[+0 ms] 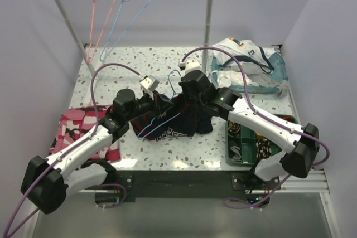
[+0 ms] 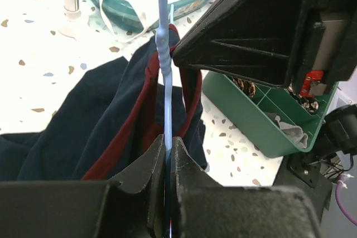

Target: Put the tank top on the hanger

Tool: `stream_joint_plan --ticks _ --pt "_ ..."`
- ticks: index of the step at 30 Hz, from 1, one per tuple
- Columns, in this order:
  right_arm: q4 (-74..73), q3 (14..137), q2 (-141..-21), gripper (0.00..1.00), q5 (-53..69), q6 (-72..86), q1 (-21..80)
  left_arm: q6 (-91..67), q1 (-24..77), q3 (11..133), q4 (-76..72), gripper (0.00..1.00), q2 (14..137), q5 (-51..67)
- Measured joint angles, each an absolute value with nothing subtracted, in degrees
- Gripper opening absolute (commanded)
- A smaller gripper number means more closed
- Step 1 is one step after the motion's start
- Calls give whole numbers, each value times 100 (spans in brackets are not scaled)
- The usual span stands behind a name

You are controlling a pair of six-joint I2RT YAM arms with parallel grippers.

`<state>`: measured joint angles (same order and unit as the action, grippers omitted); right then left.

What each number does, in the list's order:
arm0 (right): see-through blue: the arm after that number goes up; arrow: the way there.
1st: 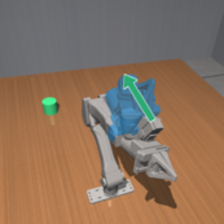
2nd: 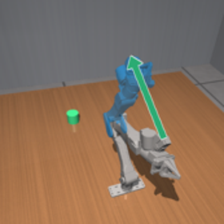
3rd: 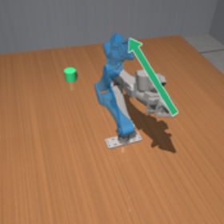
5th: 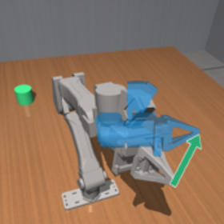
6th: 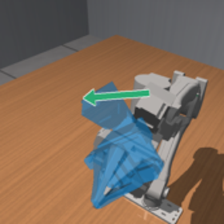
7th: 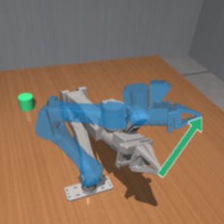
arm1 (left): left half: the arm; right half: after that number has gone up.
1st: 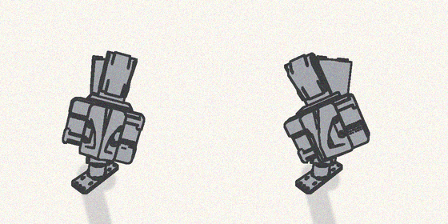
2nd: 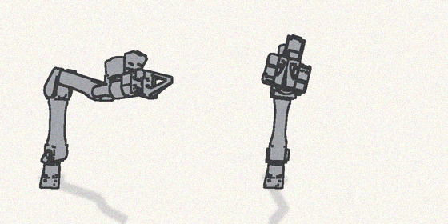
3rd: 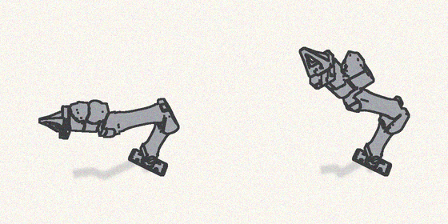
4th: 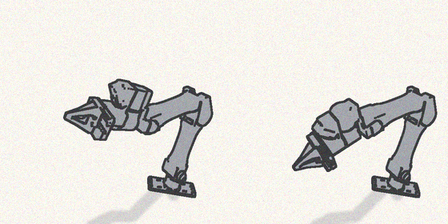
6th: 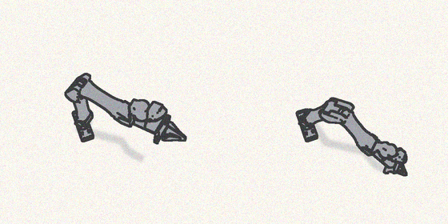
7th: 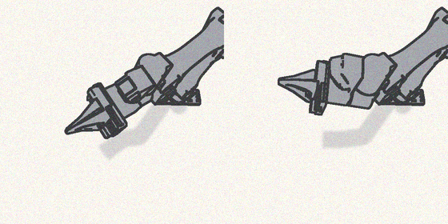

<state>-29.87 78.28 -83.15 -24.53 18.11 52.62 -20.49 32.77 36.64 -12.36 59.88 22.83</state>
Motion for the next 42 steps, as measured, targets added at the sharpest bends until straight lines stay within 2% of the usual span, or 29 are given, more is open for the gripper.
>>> stream_joint_plan --ticks 1,3,5,8,11,16,23,24,27,30,31,33,34,35,40,41,42 --pt "-2939 7795 -8302 8 -2464 1809 5260 -2049 3297 3656 -1350 0 6077 2270" --pt "-2851 7710 -8241 18 -2493 1806 5260 -2049 3315 3616 -1616 0 6237 2235" --pt "-2775 7623 -8165 32 -2512 1802 5260 -2049 3319 3570 -1841 0 6381 2222" --pt "-2547 7391 -7968 41 -2578 1778 5262 -2051 3319 3568 -2097 0 6565 2180" --pt "-2165 6866 -7437 46 -2530 1745 5262 -2049 3319 3568 -2307 0 6740 2167" --pt "-1498 6573 -6945 48 -2279 1623 5260 -2056 3319 3568 -2458 0 7019 2185" --pt "-738 6842 -7780 48 -2040 1385 5260 -2053 3321 3612 -2482 0 7067 2255" --pt "-687 6851 -7933 47 -2014 1378 5260 -2053 3326 3625 -2482 0 7072 2268" --pt "-642 6853 -8226 37 -1997 1328 5262 -2053 3352 3653 -2484 0 7085 2333" --pt "-580 6890 -8403 34 -2045 1245 5260 -2053 3378 3656 -2467 0 7102 2340" --pt "-543 6897 -8434 27 -2053 1236 5253 -2051 3378 3656 -2469 0 7111 2340" --pt "-513 6897 -8447 20 -2126 1190 5249 -2053 3382 3656 -2467 0 7113 2342" --pt "-506 6897 -8447 8 -2165 1166 5245 -2053 3382 3656 -2471 0 7113 2342" --pt "-486 6897 -8447 0 -2206 1142 5236 -2056 3382 3660 -2480 0 7113 2338" --pt "-497 6897 -8447 0 -2390 943 5231 -2106 3382 3704 -2475 0 7120 2314" --pt "-484 6897 -8447 0 -2414 930 5238 -2128 3385 3712 -2469 1 7120 2309" --pt "-471 6897 -8447 0 -2418 895 5240 -2150 3382 3726 -2456 8 7124 2305"
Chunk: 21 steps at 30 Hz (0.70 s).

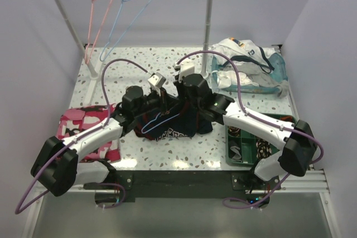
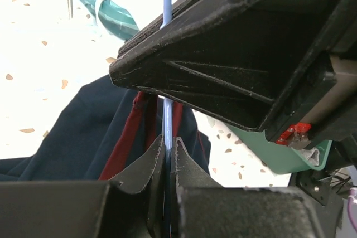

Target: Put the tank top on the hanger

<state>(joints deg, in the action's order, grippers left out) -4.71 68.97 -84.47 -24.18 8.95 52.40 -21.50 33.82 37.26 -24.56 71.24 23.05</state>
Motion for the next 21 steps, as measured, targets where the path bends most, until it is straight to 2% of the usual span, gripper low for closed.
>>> stream_joint_plan --ticks 2,3,4,7,13,15,16,18,19,21 --pt "-436 6895 -8447 0 -2447 843 5242 -2191 3387 3765 -2412 21 7126 2265" --pt "-403 6888 -8447 0 -2453 812 5242 -2198 3391 3795 -2370 30 7126 2239" --pt "-360 6884 -8447 0 -2451 775 5245 -2213 3391 3830 -2327 44 7126 2209" --pt "-244 6827 -8447 0 -2467 663 5251 -2314 3395 3933 -2193 62 7089 2049" --pt "-161 6624 -8449 0 -2630 486 5288 -2504 3415 3948 -1507 65 6517 1531" --pt "-158 6602 -8449 0 -2709 438 5297 -2578 3415 3951 -1175 63 6230 1284" --pt "-150 6595 -8449 0 -2757 419 5301 -2615 3415 3951 -1022 56 6117 1168" --pt "-117 6595 -8449 0 -2805 384 5310 -2823 3415 3957 -539 56 5802 744" --pt "-106 6595 -8449 0 -2829 379 5325 -2991 3411 3970 -237 49 5642 467" --pt "-71 6595 -8453 0 -2910 364 5343 -3424 3365 4021 467 49 5371 -189"
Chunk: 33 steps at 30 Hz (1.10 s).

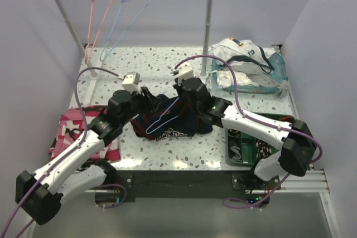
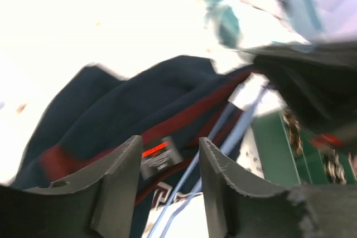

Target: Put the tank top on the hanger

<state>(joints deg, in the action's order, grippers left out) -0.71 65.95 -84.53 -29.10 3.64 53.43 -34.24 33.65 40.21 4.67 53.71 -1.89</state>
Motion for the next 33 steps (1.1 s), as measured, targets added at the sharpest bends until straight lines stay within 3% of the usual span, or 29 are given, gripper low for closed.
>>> stream_joint_plan --ticks 5,10,19,33 --pt "-30 6595 -8506 0 -3061 314 5402 -4407 2716 4110 1857 46 5288 -1009" --pt "-21 6595 -8510 0 -3157 274 5448 -4880 2375 4252 2499 43 6147 -1234" --pt "60 6519 -8510 0 -3249 252 5476 -5153 2381 4772 2936 42 7435 -1413" --pt "117 6394 -8510 0 -3354 250 5476 -5645 3059 5330 3356 37 8121 -2141"
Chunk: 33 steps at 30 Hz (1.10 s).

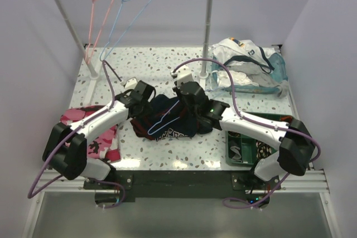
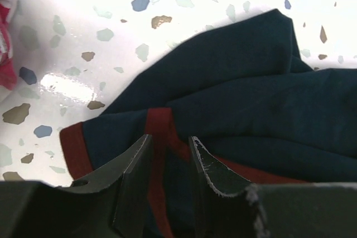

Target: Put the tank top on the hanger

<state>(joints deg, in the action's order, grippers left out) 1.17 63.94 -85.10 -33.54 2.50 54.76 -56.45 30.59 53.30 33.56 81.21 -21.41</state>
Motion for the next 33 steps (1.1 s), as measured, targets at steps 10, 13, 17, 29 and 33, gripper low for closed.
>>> stream_joint_plan --ticks 10,13,17,29,33 --pt "137 6329 -8510 0 -3354 235 5483 -5817 3144 5328 3511 34 8285 -2429" --pt "137 6329 -8510 0 -3356 235 5483 -5885 3159 5312 3503 23 8305 -2432" --pt "137 6329 -8510 0 -3356 235 5483 -5924 3159 5260 3489 4 8302 -2429" --pt "12 6678 -8722 0 -4167 226 5496 -5841 3159 4849 3428 0 7505 -2423" --pt "-3 7107 -9113 0 -4576 211 5498 -5607 3159 4709 3308 0 7008 -2351"
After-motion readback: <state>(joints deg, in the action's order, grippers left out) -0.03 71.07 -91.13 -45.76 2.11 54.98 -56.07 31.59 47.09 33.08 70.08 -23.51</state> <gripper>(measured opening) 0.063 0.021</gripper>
